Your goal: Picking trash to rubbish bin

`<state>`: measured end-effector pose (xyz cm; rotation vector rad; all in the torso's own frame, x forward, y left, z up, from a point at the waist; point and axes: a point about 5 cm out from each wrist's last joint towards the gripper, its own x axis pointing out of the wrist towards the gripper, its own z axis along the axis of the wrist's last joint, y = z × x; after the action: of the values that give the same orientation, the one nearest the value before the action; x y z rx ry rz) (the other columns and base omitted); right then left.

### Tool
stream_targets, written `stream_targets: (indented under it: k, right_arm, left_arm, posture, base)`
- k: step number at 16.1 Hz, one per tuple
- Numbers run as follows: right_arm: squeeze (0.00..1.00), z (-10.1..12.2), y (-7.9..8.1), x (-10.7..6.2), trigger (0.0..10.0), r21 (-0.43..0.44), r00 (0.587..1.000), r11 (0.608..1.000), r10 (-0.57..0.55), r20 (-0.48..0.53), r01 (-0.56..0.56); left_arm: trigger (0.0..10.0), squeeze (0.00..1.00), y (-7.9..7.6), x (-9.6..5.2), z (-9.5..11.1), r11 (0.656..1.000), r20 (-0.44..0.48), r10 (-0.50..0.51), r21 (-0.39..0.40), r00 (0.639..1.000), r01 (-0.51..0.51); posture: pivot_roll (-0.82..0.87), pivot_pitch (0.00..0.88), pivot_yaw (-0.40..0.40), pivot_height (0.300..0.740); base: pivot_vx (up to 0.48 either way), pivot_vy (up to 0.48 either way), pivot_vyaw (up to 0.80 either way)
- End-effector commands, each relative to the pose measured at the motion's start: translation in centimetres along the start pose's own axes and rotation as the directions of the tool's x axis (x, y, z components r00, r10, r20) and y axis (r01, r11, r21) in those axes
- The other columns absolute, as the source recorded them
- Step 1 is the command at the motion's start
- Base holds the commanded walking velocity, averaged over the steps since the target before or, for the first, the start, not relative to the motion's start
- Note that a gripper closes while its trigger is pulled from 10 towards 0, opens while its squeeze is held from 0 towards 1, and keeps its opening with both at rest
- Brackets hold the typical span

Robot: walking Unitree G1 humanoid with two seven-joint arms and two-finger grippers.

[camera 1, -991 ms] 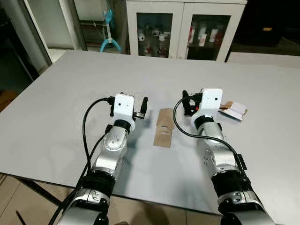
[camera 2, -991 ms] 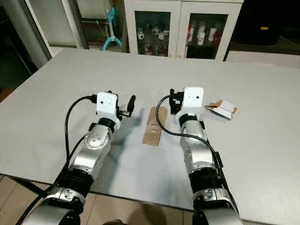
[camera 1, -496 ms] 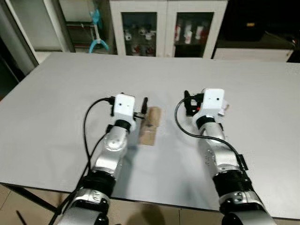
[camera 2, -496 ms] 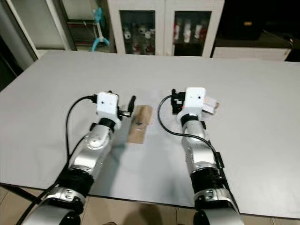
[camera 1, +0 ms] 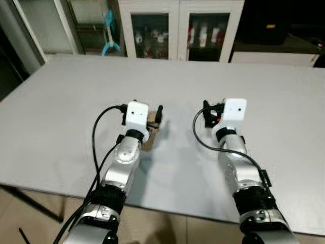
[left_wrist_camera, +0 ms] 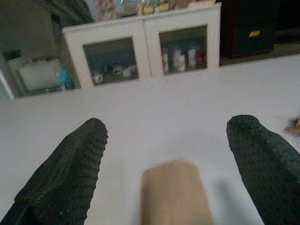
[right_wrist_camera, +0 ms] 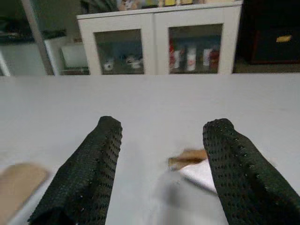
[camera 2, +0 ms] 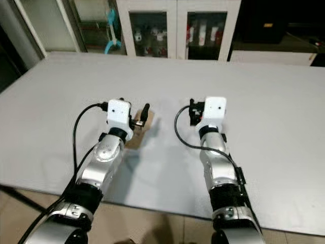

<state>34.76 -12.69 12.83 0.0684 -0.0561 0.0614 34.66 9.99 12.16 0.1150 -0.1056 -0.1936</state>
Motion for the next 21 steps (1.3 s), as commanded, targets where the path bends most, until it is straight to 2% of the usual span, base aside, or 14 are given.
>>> stream_targets:
  k: [1,8,13,16,21]
  right_arm:
    - [0.0,0.3,0.4,0.2,10.0,0.003,1.0,1.0,0.013,0.003,-0.013]
    - [0.0,0.3,0.5,0.3,10.0,0.001,1.0,1.0,0.016,0.0,-0.016]
    - [0.0,0.4,0.5,0.3,10.0,-0.001,1.0,1.0,0.018,0.0,-0.018]
    - [0.0,0.4,0.6,0.2,10.0,0.001,1.0,1.0,0.017,0.002,-0.017]
    - [0.0,0.3,0.4,0.0,10.0,0.0,1.0,1.0,0.008,0.001,-0.008]
  left_arm:
    - [10.0,0.0,0.3,0.0,0.0,1.0,-0.005,0.015,0.009,1.0,-0.015]
    - [10.0,0.0,0.6,-0.1,0.0,0.999,0.003,0.038,-0.008,0.999,-0.038]
    - [10.0,0.0,0.7,-0.1,-0.4,0.999,-0.025,0.05,-0.003,0.998,-0.05]
    - [10.0,0.0,1.9,-0.2,-2.9,0.994,-0.17,0.088,-0.056,0.982,-0.098]
    - [10.0,0.0,3.5,0.8,-2.5,0.987,-0.189,0.152,-0.02,0.97,-0.158]
  posture:
    - [0.03,0.001,0.046,0.74]
    - [0.04,0.014,0.04,0.74]
    - [0.04,0.018,0.039,0.74]
    - [0.03,0.026,0.041,0.74]
    - [0.02,0.036,0.047,0.74]
  base:
    - [0.0,-0.319,0.0]
    - [0.0,-0.036,0.0]
    - [0.0,0.0,0.0]
    - [0.0,0.0,0.0]
    - [0.0,0.0,0.0]
